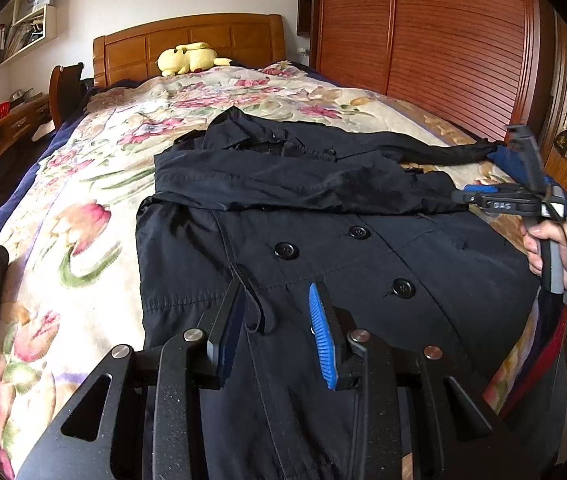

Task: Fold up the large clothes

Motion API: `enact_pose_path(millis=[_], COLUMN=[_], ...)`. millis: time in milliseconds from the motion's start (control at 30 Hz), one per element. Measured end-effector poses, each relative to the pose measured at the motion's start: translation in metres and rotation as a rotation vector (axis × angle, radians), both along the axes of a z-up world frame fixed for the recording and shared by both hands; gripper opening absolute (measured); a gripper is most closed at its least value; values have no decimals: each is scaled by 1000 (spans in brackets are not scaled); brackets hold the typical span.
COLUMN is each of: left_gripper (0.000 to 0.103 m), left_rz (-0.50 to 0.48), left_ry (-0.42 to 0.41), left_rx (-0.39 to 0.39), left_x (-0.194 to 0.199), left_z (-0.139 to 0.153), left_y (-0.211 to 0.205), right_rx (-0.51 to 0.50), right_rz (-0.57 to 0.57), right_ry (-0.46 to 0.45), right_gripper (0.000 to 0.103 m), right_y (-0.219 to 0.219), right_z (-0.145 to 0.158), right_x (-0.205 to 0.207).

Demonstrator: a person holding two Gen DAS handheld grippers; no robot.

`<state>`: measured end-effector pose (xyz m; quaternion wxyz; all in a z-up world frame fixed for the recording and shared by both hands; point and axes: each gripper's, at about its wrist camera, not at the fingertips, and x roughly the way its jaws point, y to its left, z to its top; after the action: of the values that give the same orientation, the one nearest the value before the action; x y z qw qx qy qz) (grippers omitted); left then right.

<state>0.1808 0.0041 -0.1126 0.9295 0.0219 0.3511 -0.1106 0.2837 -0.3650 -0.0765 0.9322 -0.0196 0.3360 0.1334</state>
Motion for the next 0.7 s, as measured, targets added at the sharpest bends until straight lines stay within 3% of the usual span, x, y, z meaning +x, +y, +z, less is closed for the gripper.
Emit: enact_pose_path(millis=[100, 200, 233, 333, 700], left_gripper=[34, 34, 34, 34, 34], left_rz=[6, 12, 15, 22, 126], left_ry=[5, 9, 12, 17, 38], left_rx=[-3, -2, -1, 3, 19], left_x=[-1, -1, -1, -1, -19], left_z=[-3, -5, -6, -9, -23], left_y=[1, 2, 3, 6, 51], right_rx=[44, 46, 44, 30, 108], right_rz=[0, 10, 21, 48, 189], right_ry=[60, 89, 96, 95, 31], right_gripper=[50, 34, 23, 13, 8], right_y=[-6, -5, -2, 1, 4], right_z=[-8, -12, -13, -12, 14], right_x=[19, 30, 31, 30, -35])
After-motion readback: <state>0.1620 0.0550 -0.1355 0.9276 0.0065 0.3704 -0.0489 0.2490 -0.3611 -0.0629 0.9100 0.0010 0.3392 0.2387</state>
